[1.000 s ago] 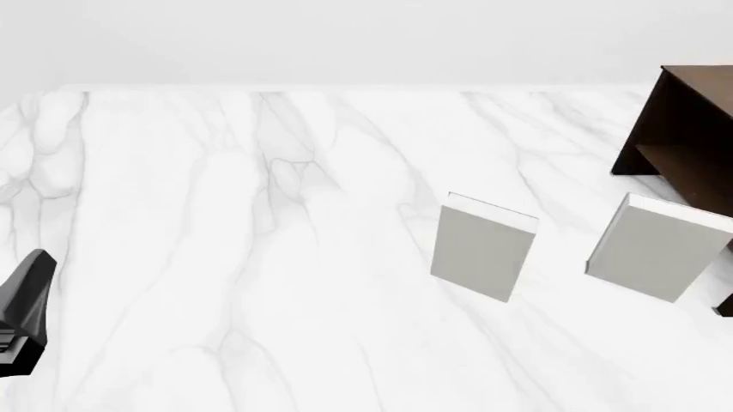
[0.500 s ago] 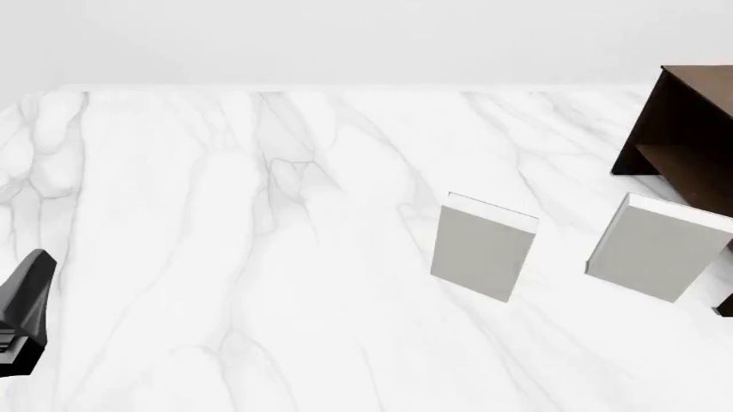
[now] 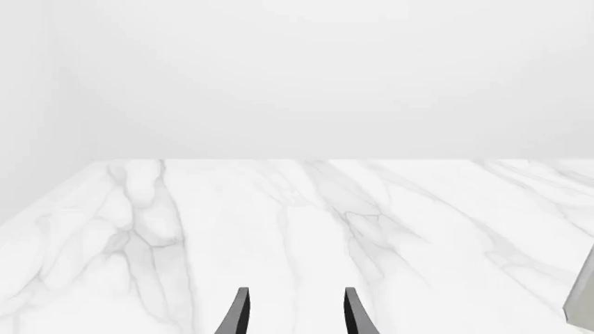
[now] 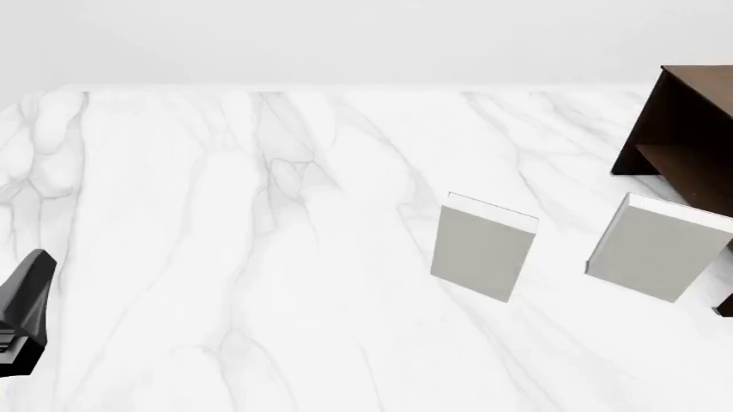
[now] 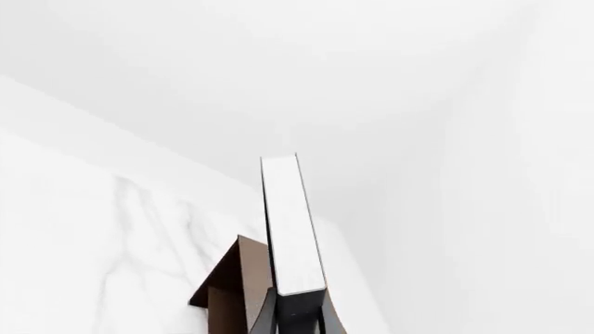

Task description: Pick up the book on the left and place it on top of the shelf.

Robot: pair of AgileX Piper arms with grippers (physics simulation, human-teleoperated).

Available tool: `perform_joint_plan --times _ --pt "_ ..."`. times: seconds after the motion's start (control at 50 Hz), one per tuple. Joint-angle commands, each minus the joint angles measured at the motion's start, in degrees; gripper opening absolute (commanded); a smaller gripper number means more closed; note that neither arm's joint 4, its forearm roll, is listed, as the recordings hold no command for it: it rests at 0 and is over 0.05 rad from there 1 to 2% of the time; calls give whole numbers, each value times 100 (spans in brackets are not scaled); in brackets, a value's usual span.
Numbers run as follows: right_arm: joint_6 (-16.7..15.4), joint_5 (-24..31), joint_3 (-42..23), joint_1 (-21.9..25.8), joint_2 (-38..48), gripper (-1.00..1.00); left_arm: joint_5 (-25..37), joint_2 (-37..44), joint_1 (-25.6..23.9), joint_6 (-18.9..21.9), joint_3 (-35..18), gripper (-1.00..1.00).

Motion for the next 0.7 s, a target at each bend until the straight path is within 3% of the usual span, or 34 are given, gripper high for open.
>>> perform_joint_plan --times 0.02,0.7 --pt "69 -167 -67 -225 141 -100 0 0 0 0 0 100" --pt "-91 -51 -463 -675 469 -100 0 0 0 0 0 100"
